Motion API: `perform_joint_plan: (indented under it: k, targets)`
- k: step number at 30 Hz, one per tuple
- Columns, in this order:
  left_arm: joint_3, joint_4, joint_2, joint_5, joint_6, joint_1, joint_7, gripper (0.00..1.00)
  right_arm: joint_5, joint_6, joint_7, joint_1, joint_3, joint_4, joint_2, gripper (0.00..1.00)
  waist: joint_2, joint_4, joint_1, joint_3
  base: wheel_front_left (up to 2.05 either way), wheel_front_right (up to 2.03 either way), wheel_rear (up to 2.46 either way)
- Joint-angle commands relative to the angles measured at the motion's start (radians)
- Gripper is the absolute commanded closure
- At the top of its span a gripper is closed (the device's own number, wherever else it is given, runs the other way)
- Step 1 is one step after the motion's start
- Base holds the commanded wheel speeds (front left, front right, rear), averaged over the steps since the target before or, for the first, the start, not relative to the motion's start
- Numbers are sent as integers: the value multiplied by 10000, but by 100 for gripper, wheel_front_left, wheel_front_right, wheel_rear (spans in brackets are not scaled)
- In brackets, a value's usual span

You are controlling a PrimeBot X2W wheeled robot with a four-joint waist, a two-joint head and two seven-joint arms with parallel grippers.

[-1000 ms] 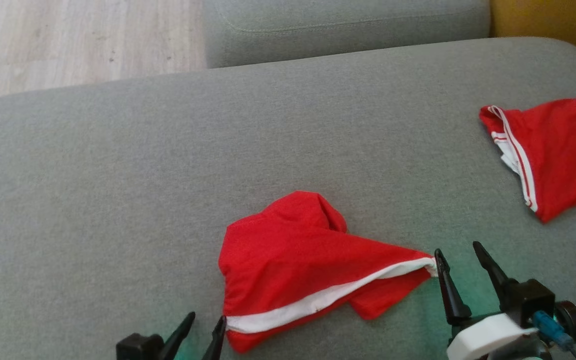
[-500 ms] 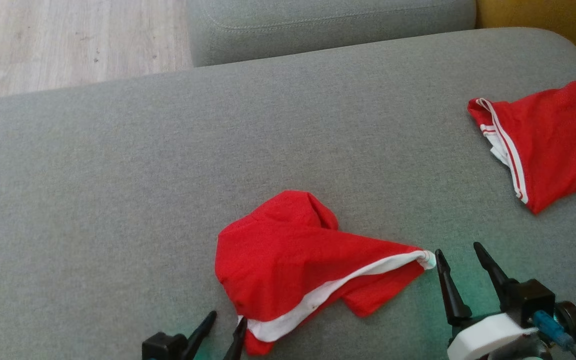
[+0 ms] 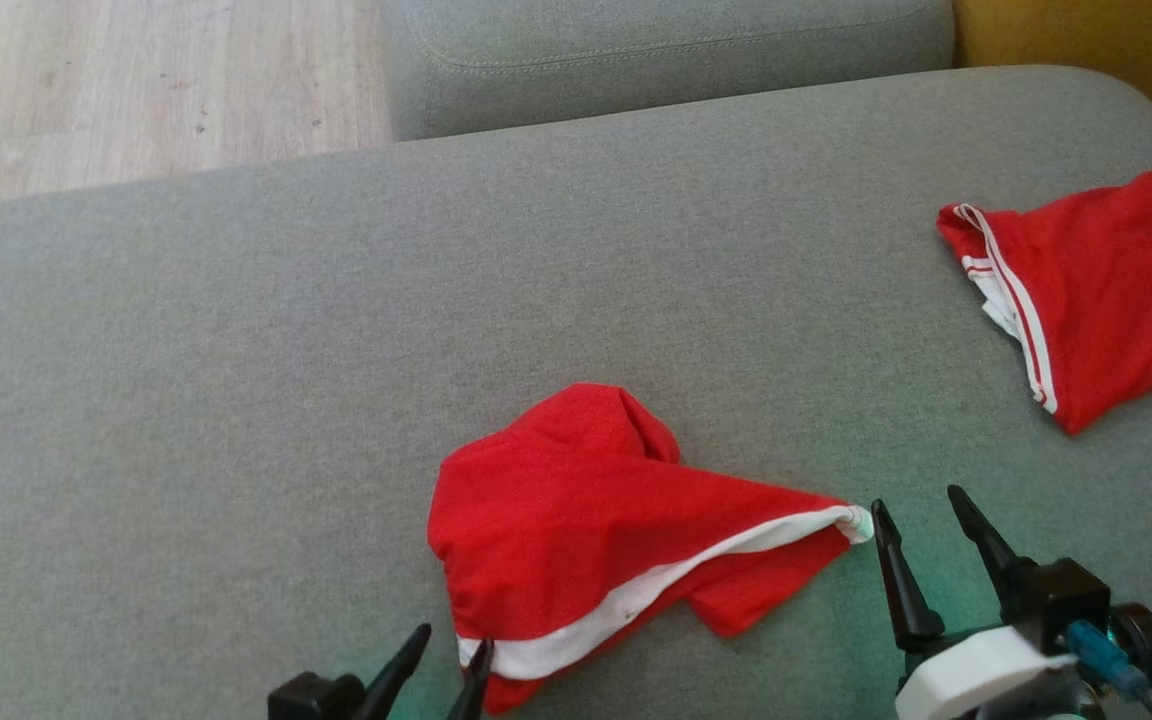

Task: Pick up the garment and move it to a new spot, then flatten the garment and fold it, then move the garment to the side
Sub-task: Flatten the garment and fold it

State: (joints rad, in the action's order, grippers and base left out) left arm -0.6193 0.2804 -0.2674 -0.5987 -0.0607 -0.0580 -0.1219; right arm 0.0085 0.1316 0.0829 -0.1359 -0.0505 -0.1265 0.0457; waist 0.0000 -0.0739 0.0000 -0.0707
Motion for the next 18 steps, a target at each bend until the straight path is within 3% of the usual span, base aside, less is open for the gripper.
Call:
perform_joint_plan:
  k: [1, 7, 18]
  targets:
    - [314, -482, -193, -86, 81, 120, 88, 0, -3, -9, -8, 160, -179, 326, 45, 0, 0, 5, 0, 9, 0, 0, 0]
    - [182, -900, -365, -73, 214, 88, 574, 0, -2, -9, -47, 179, -191, 361, 45, 0, 0, 14, 0, -68, 0, 0, 0]
    - [18, 671, -97, -47, 84, 683, 520, 0, -28, -9, -62, 290, -260, 337, 45, 0, 0, -255, 0, -286, 0, 0, 0]
